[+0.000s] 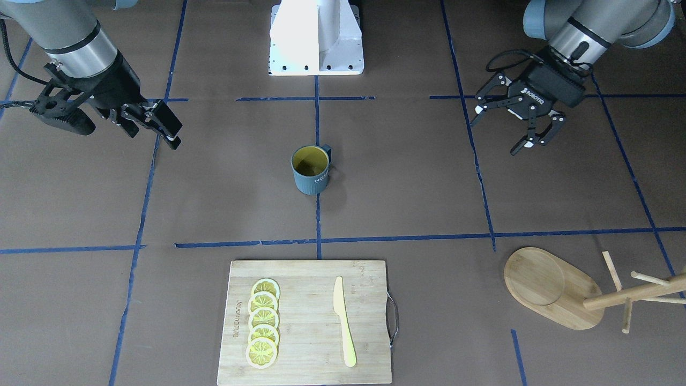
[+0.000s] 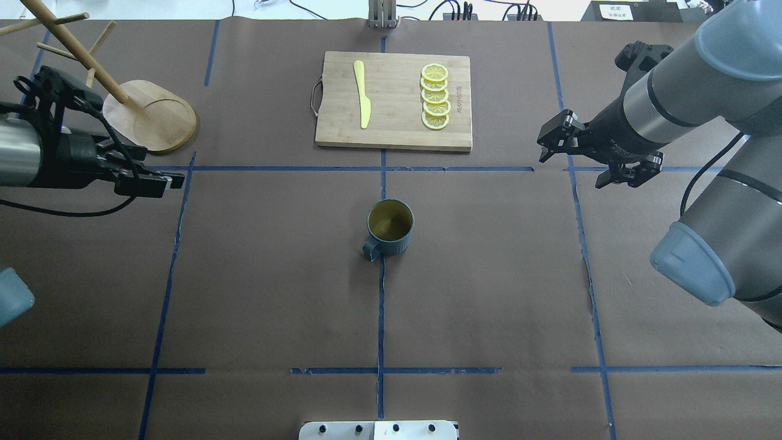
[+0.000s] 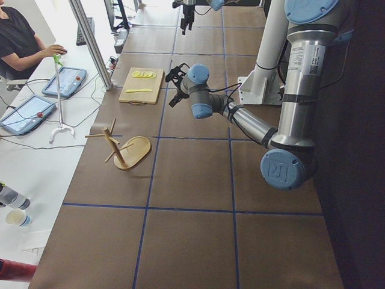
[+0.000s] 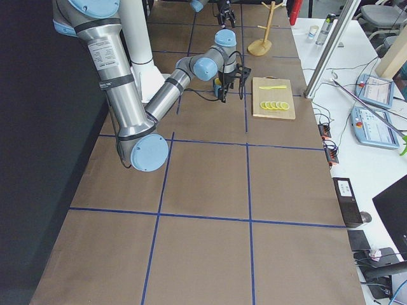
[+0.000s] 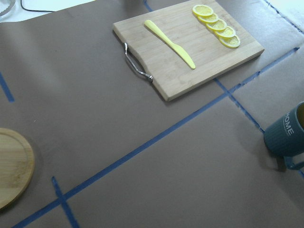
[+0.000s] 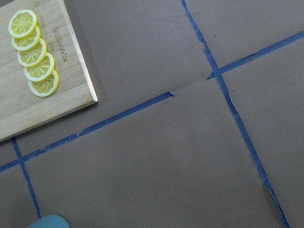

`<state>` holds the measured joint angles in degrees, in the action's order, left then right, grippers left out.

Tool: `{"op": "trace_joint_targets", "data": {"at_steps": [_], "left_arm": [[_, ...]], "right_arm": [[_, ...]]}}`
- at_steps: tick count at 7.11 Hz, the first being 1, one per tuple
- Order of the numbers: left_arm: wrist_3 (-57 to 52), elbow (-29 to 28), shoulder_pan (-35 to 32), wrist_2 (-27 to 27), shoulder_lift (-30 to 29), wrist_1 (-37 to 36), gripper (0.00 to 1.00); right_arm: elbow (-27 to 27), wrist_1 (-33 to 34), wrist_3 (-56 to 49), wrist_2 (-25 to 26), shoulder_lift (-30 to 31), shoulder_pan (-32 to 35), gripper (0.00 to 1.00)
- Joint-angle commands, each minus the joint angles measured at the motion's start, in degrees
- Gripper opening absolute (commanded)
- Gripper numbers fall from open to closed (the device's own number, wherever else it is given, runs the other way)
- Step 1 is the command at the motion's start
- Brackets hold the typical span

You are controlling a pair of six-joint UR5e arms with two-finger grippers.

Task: Hang cup on storage rack
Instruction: 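Move the left gripper toward the mug while the right arm withdraws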

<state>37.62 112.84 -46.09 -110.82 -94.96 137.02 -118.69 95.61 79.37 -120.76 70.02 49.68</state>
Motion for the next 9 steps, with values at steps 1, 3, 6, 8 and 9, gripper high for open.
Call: {"op": "trace_joint_targets", "data": {"at_steps": [1,3,6,8,9], "left_arm": [[0.96,-0.25,11.75,18.53,-1.09,4.99,1.0],[0.79,-8.11,18.82,21.61,-11.85,5.62,1.0],[0.96,-12.27,25.48,30.16,-13.05,11.39,1.0],[0.96,-15.8,30.87,36.19,-14.72,13.96,1.0],[1.23,-18.33,31.32,37.76,-15.16,17.63,1.0]], "right_arm": [[0.04,-0.07,-0.09,0.0,0.03,0.41,0.99],[0.21,0.19,-4.19,-0.26,1.25,2.78,0.99],[1.18,0.2,-13.86,-5.27,5.64,8.58,0.99],[1.53,1.33,-19.4,-5.8,7.23,11.48,0.99],[1.36,3.08,-21.77,-6.5,7.24,13.23,0.99]]}}
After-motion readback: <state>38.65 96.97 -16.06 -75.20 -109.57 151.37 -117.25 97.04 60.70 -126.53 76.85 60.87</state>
